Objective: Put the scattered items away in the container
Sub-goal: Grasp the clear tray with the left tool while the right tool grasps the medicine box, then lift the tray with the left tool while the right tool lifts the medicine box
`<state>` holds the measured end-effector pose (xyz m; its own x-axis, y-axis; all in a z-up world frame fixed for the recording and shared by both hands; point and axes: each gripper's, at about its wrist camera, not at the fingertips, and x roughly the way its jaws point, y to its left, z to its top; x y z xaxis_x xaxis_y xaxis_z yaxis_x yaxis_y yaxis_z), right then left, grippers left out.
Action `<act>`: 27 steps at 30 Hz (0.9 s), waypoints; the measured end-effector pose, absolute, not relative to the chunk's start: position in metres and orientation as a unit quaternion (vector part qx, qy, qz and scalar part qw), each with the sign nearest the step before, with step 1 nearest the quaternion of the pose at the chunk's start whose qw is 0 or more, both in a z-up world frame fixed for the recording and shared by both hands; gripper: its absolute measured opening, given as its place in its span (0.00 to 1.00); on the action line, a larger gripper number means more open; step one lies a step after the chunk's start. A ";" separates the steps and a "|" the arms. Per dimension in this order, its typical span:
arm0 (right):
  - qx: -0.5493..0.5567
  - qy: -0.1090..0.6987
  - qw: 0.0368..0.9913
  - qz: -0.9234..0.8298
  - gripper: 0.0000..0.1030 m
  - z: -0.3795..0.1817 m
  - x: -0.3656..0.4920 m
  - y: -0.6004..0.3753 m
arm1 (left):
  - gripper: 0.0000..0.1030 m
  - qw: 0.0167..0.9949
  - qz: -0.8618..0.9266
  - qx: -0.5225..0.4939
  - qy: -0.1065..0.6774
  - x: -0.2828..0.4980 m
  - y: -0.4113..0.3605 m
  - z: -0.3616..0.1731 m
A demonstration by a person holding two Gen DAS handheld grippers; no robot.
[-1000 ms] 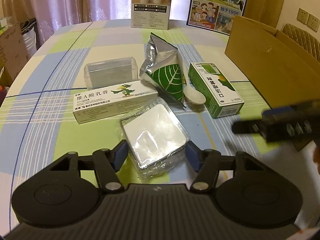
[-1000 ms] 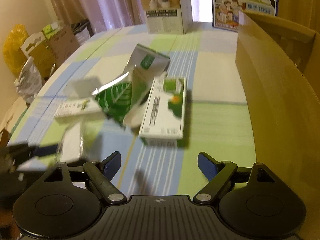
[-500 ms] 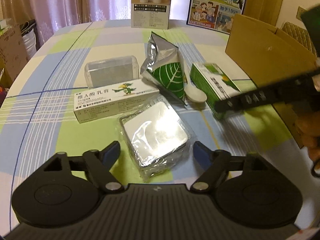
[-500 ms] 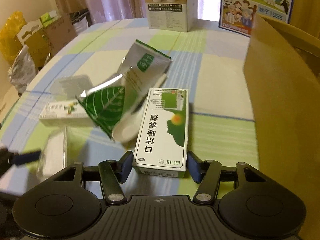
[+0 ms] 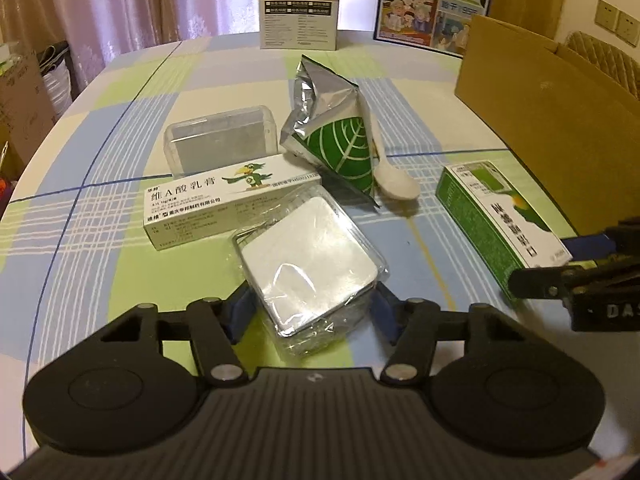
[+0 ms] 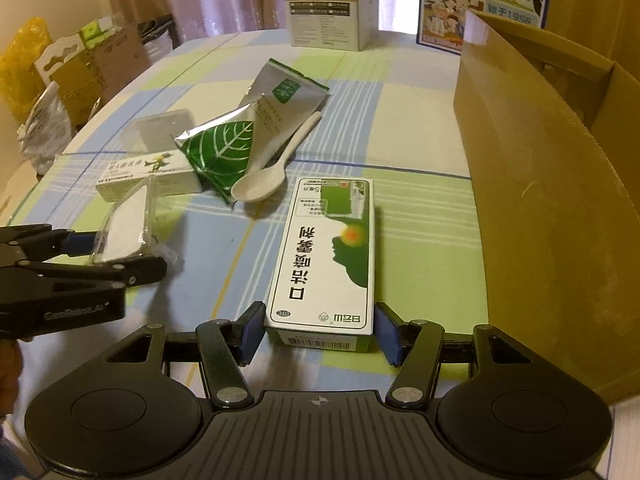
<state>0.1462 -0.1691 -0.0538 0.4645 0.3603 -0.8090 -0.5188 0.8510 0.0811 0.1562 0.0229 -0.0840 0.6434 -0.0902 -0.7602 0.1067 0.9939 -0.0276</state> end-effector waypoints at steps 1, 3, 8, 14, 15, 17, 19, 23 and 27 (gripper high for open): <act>-0.087 0.446 0.852 0.260 0.63 -0.054 0.147 -0.170 | 0.53 0.906 -0.058 0.011 0.420 0.154 0.023 -0.083; -0.083 0.438 0.857 0.259 0.71 -0.054 0.148 -0.172 | 0.52 0.906 -0.067 0.011 0.418 0.148 0.022 -0.081; -0.076 0.429 0.863 0.255 0.73 -0.056 0.158 -0.171 | 0.52 0.910 -0.080 0.021 0.407 0.143 0.017 -0.076; -0.072 0.436 0.861 0.253 0.71 -0.061 0.167 -0.168 | 0.52 0.908 -0.082 0.022 0.409 0.144 0.017 -0.079; -0.072 0.437 0.860 0.254 0.67 -0.061 0.167 -0.168 | 0.52 0.908 -0.081 0.020 0.410 0.144 0.018 -0.079; -0.075 0.440 0.857 0.257 0.54 -0.062 0.167 -0.167 | 0.54 0.907 -0.083 0.017 0.414 0.145 0.018 -0.080; -0.074 0.441 0.857 0.255 0.54 -0.062 0.166 -0.167 | 0.63 0.907 -0.084 0.022 0.411 0.144 0.016 -0.079; -0.069 0.444 0.857 0.254 0.53 -0.061 0.166 -0.168 | 0.76 0.912 -0.086 0.041 0.399 0.144 0.007 -0.076; -0.069 0.444 0.857 0.254 0.53 -0.061 0.165 -0.168 | 0.76 0.909 -0.078 0.052 0.405 0.151 0.003 -0.081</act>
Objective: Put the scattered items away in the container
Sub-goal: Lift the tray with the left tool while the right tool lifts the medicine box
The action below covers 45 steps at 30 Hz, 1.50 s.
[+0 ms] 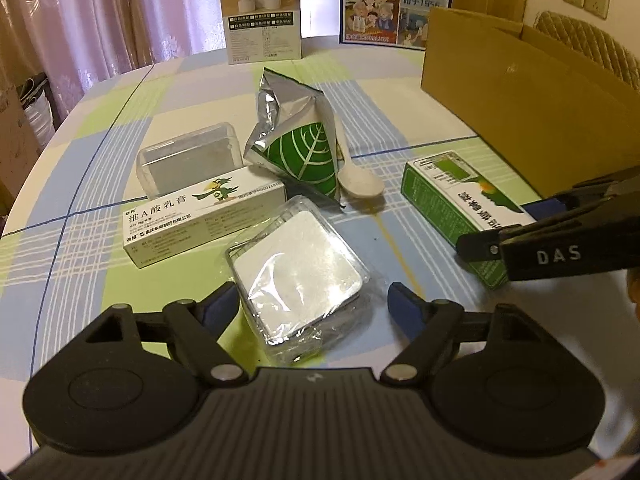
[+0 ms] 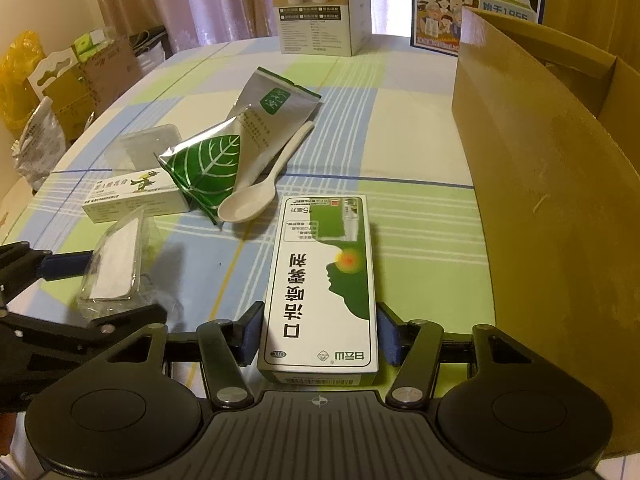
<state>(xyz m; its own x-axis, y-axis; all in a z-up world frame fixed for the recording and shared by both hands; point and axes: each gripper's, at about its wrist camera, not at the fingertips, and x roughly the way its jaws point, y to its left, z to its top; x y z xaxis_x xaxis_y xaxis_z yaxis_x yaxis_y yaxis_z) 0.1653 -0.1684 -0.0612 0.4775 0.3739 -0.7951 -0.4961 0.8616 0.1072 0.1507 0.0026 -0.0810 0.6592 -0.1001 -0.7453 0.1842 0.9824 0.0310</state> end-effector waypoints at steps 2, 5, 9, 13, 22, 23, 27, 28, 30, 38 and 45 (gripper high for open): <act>-0.069 0.444 0.857 0.254 0.53 -0.061 0.166 -0.168 | 0.75 0.908 -0.071 0.051 0.409 0.155 0.003 -0.084; -0.069 0.444 0.856 0.254 0.53 -0.061 0.165 -0.168 | 0.74 0.908 -0.064 0.054 0.410 0.158 0.004 -0.087; -0.070 0.444 0.855 0.259 0.53 -0.061 0.163 -0.167 | 0.57 0.909 -0.058 0.037 0.412 0.160 0.011 -0.089; -0.066 0.443 0.855 0.263 0.51 -0.060 0.160 -0.167 | 0.56 0.913 -0.047 0.027 0.404 0.155 0.019 -0.084; -0.062 0.420 0.864 0.273 0.51 -0.046 0.147 -0.172 | 0.56 0.924 -0.048 0.032 0.379 0.143 0.019 -0.057; -0.060 0.417 0.865 0.274 0.51 -0.043 0.145 -0.173 | 0.56 0.924 -0.049 0.033 0.377 0.140 0.018 -0.053; -0.054 0.400 0.871 0.279 0.51 -0.027 0.134 -0.176 | 0.56 0.927 -0.055 0.040 0.369 0.124 0.015 -0.037; -0.053 0.395 0.873 0.280 0.51 -0.022 0.131 -0.177 | 0.56 0.928 -0.056 0.041 0.367 0.120 0.014 -0.033; -0.049 0.386 0.877 0.282 0.51 -0.012 0.124 -0.179 | 0.56 0.929 -0.057 0.044 0.362 0.113 0.012 -0.026; -0.045 0.371 0.886 0.275 0.51 0.011 0.100 -0.195 | 0.56 0.934 -0.068 0.051 0.346 0.090 -0.002 -0.001; -0.033 0.348 0.897 0.272 0.51 0.036 0.088 -0.214 | 0.56 0.934 -0.083 0.054 0.342 0.076 -0.017 0.010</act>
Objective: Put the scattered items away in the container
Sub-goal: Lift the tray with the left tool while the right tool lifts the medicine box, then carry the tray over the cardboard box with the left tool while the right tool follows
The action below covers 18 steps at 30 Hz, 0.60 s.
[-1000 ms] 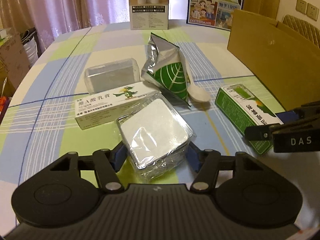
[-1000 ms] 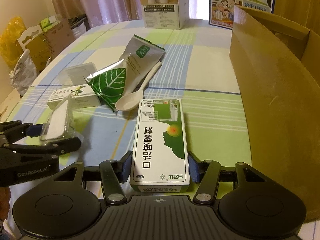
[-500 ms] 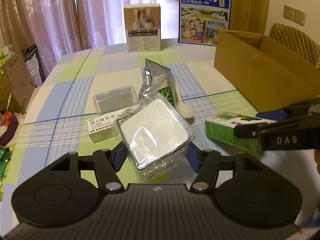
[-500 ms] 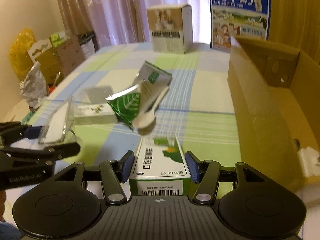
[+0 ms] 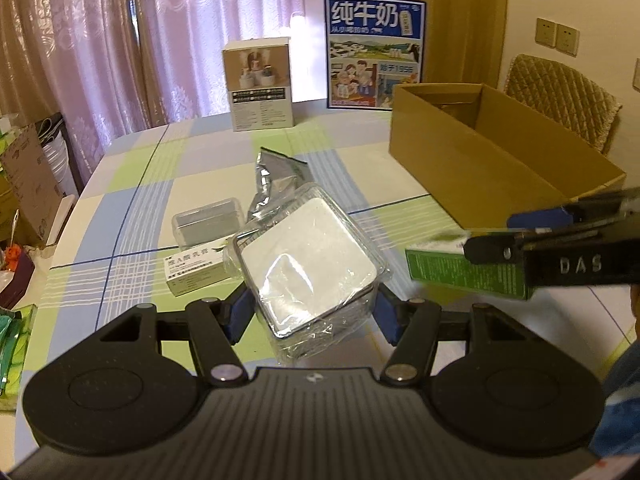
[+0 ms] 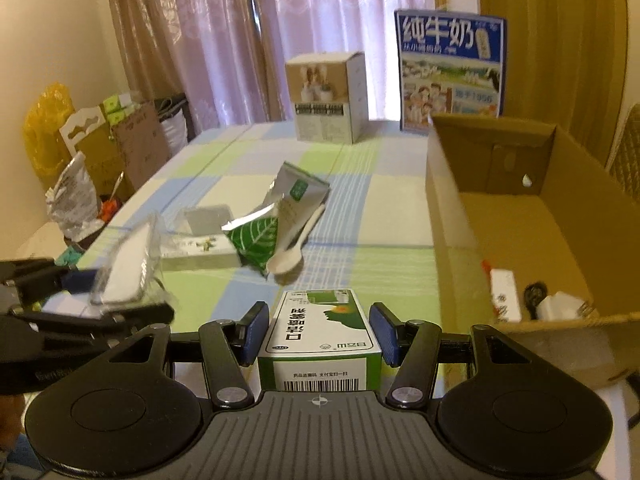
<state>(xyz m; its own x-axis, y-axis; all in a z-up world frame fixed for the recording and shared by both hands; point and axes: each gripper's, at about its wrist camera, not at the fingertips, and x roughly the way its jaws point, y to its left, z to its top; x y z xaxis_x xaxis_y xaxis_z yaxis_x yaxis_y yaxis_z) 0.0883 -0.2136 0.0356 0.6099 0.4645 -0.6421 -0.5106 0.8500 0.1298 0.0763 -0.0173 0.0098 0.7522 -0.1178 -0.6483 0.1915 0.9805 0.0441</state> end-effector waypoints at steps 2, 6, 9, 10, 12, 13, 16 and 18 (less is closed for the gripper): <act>-0.031 0.334 0.902 0.272 0.51 0.047 0.087 -0.218 | 0.56 0.935 -0.088 0.054 0.340 0.075 -0.022 0.013; -0.020 0.303 0.914 0.268 0.51 0.073 0.090 -0.233 | 0.56 0.936 -0.101 0.058 0.333 0.076 -0.035 0.025; -0.005 0.278 0.924 0.261 0.51 0.097 0.096 -0.250 | 0.56 0.937 -0.115 0.063 0.324 0.080 -0.051 0.036; 0.000 0.271 0.928 0.257 0.51 0.105 0.099 -0.258 | 0.56 0.937 -0.122 0.066 0.321 0.083 -0.058 0.040; 0.006 0.258 0.934 0.246 0.51 0.119 0.106 -0.274 | 0.56 0.937 -0.137 0.070 0.315 0.087 -0.073 0.047; 0.008 0.252 0.937 0.240 0.51 0.126 0.110 -0.283 | 0.56 0.936 -0.145 0.072 0.312 0.090 -0.081 0.050; 0.009 0.244 0.946 0.215 0.51 0.137 0.125 -0.311 | 0.56 0.934 -0.172 0.076 0.304 0.101 -0.109 0.060; 0.010 0.247 0.949 0.197 0.51 0.137 0.139 -0.330 | 0.56 0.932 -0.191 0.080 0.298 0.109 -0.131 0.065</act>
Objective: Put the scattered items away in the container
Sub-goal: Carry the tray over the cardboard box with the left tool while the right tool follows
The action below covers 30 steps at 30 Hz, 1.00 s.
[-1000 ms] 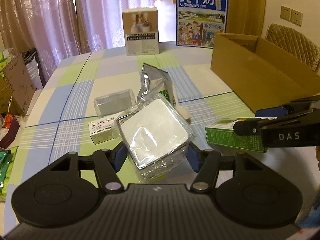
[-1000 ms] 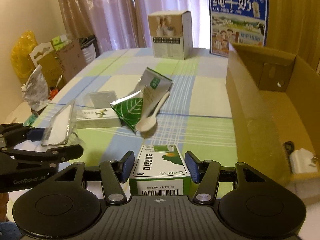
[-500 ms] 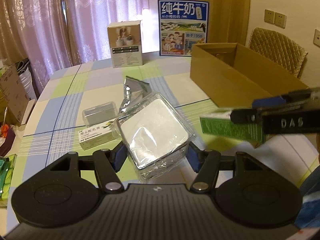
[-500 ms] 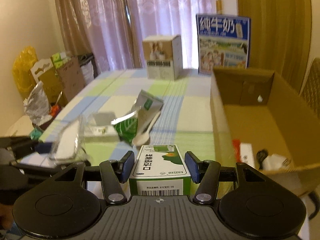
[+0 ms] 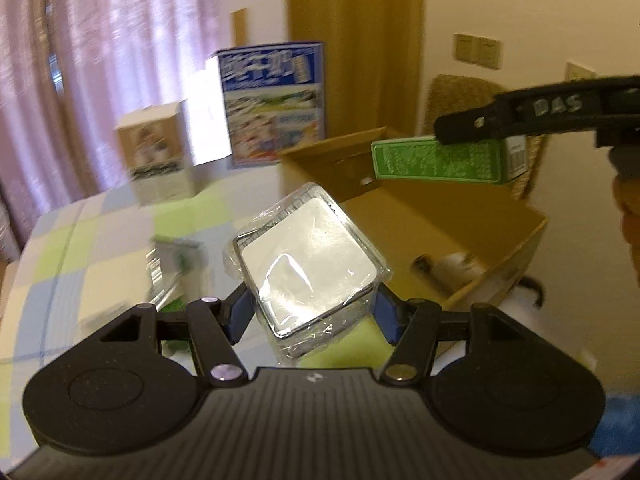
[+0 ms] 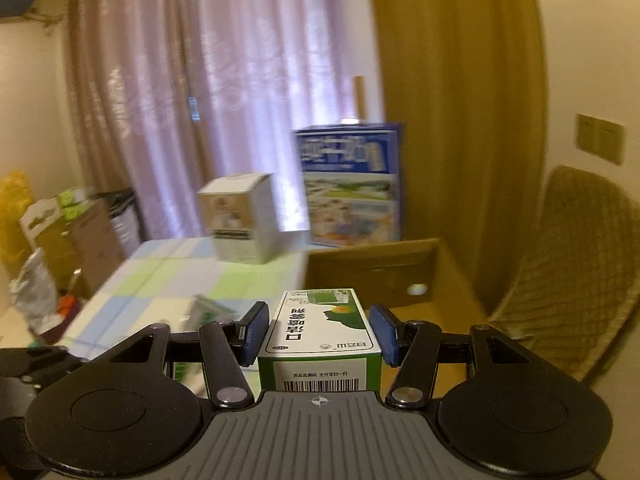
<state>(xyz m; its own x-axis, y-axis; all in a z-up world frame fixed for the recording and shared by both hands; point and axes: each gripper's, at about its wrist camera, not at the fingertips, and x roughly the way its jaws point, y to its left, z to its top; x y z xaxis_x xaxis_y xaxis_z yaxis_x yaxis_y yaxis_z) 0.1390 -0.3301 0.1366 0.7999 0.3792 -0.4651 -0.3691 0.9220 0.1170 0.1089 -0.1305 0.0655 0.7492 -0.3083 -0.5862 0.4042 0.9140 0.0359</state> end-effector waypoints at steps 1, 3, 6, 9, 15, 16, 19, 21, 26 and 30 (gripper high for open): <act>0.011 0.251 0.949 0.189 0.51 0.134 0.146 -0.339 | 0.56 0.930 -0.201 0.084 0.295 0.113 -0.142 0.068; 0.013 0.264 0.949 0.173 0.51 0.125 0.161 -0.356 | 0.56 0.927 -0.219 0.089 0.291 0.120 -0.163 0.072; 0.023 0.289 0.944 0.156 0.51 0.107 0.180 -0.381 | 0.56 0.919 -0.247 0.100 0.290 0.133 -0.194 0.072; 0.037 0.310 0.939 0.146 0.51 0.091 0.194 -0.399 | 0.56 0.909 -0.272 0.107 0.296 0.147 -0.221 0.068; 0.060 0.329 0.932 0.141 0.51 0.070 0.206 -0.420 | 0.56 0.891 -0.300 0.131 0.316 0.180 -0.251 0.051; 0.062 0.331 0.931 0.141 0.51 0.067 0.209 -0.420 | 0.56 0.888 -0.301 0.134 0.319 0.184 -0.254 0.048; 0.066 0.336 0.929 0.141 0.51 0.060 0.212 -0.422 | 0.56 0.882 -0.306 0.140 0.330 0.194 -0.258 0.037; 0.069 0.338 0.928 0.140 0.51 0.056 0.214 -0.424 | 0.56 0.879 -0.306 0.140 0.337 0.197 -0.259 0.030; 0.071 0.342 0.927 0.140 0.51 0.053 0.214 -0.427 | 0.65 0.884 -0.297 0.144 0.333 0.199 -0.260 0.024; 0.069 0.344 0.925 0.142 0.51 0.051 0.217 -0.424 | 0.65 0.889 -0.290 0.142 0.325 0.195 -0.250 0.030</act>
